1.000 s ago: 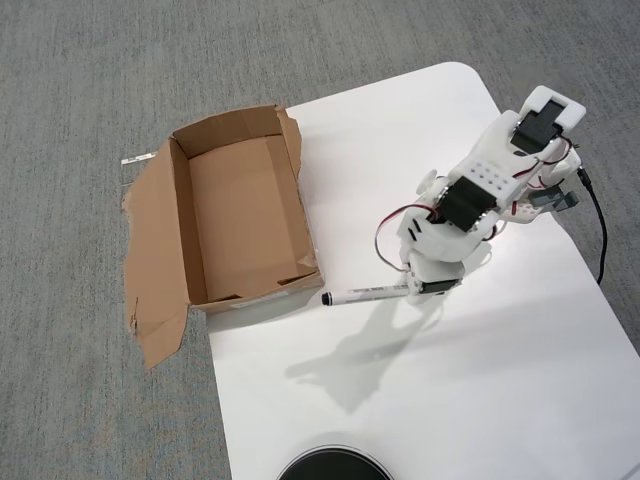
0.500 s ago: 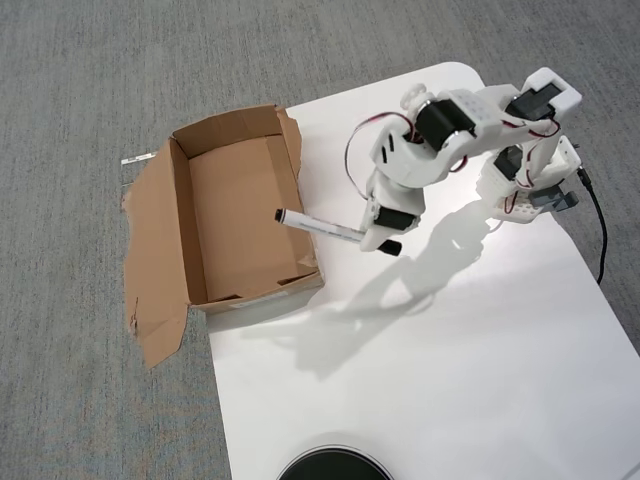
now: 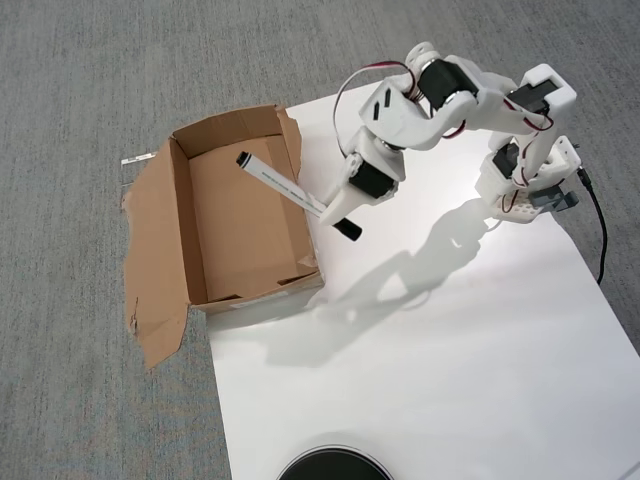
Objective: Grasp a pen and put it in the box.
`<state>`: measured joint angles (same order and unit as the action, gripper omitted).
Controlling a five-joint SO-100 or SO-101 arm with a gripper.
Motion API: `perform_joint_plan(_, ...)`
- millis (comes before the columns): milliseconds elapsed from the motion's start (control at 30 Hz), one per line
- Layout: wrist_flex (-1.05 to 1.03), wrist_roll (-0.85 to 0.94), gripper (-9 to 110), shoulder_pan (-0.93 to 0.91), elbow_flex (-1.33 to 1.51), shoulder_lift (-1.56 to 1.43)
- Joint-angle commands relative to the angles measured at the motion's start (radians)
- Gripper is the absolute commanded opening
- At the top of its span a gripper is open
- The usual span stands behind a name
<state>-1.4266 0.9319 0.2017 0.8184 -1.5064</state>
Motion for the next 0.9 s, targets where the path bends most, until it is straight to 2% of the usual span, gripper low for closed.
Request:
perform_joint_plan(0, 0.129, -0.005, 1, -0.036, -0.035, -0.040)
perform_joint_plan(300, 0.235, -0.016, 1, -0.067, -0.027, -0.037)
perform_joint_plan(567, 0.348, -0.191, 1, -0.093, -0.035, 0.026)
perform_joint_plan(867, 0.492, -0.211, 1, -0.117, -0.035, 0.097)
